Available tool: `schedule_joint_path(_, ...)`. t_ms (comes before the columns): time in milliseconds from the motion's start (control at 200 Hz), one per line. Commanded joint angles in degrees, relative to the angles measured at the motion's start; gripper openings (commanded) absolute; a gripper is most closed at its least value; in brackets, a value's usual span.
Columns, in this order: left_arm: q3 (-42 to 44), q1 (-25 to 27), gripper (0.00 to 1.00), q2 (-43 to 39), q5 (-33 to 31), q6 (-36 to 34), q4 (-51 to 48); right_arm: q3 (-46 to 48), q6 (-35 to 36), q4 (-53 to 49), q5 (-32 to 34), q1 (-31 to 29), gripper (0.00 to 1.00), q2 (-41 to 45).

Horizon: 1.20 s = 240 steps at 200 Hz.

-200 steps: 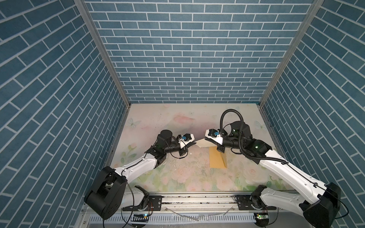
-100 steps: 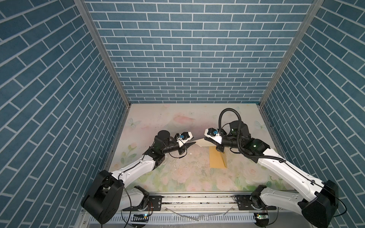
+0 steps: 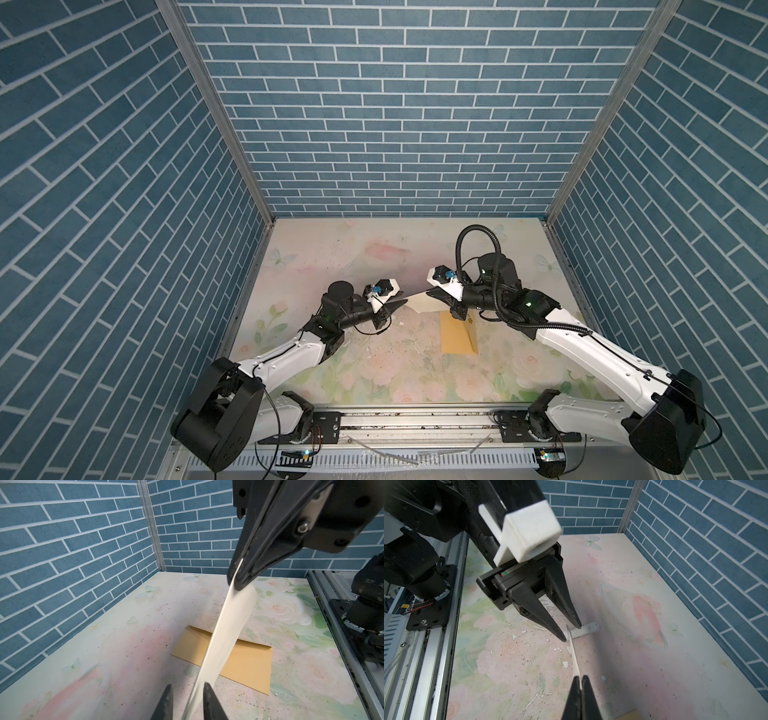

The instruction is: Place the letter into the envelope and seal it

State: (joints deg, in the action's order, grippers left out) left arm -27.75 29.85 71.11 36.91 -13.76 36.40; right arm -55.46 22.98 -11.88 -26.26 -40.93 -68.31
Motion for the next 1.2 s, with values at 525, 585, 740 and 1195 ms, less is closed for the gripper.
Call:
schedule_joint_path(525, 0.7, -0.6, 0.41, -3.4, 1.1, 1.0, 1.5, -1.2, 0.3, -1.4, -0.7, 0.1, 0.0, -1.7)
schedule_joint_path(585, 0.5, -0.6, 0.46, -4.3, 2.5, 1.0, 0.9, -1.5, 1.1, -2.8, -1.1, 0.1, 0.0, -1.9)
schedule_joint_path(740, -1.7, -0.5, 0.58, -6.7, 6.3, -1.3, -3.7, -1.0, 2.0, -2.8, -2.3, 0.1, 0.0, -1.5)
schedule_joint_path(1195, -12.0, -0.6, 0.62, 0.7, 17.7, -7.8, -13.2, -3.4, 4.8, -7.0, -5.1, 0.1, 0.0, 1.2)
